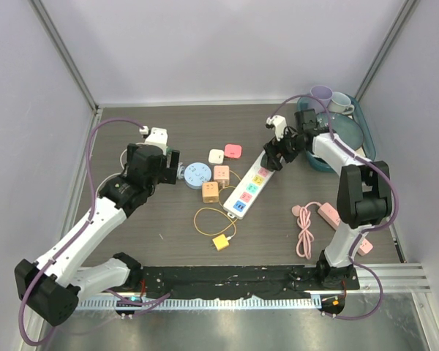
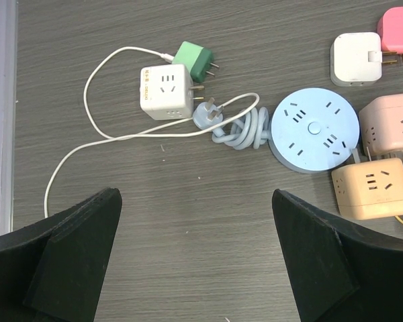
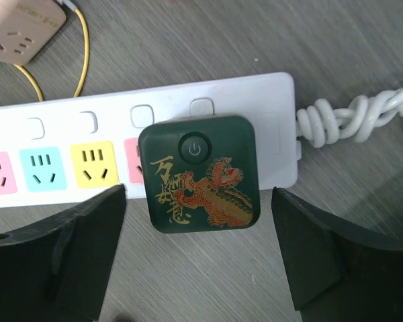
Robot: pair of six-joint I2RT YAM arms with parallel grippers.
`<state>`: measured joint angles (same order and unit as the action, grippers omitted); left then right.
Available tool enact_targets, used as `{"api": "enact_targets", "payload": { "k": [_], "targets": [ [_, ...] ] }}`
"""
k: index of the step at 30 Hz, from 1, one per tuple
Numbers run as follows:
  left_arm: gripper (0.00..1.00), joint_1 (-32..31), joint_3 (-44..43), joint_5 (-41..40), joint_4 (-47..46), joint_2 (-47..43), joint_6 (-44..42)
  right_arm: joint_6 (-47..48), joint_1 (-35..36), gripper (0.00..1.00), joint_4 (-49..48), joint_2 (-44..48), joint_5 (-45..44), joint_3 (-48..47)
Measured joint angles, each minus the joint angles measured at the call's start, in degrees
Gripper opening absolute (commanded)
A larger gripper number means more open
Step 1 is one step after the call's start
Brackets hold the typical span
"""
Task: Insert the plug
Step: Insert the plug into the socket.
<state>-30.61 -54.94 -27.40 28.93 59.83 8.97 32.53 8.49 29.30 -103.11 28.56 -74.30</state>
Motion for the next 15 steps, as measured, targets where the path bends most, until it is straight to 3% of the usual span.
{"api": "enact_targets", "payload": {
  "k": [10,15],
  "targets": [
    [1.0,0.0,0.0,0.15,0.0,-0.98,0.0,-5.05,1.6,1.0,2.03,8.41,-0.11,-2.67],
    [1.0,0.0,0.0,-0.35,0.04,-1.53,0.74,-14.64,9.53,1.0,-5.73,17.77,-9.42,2.67]
  ]
}}
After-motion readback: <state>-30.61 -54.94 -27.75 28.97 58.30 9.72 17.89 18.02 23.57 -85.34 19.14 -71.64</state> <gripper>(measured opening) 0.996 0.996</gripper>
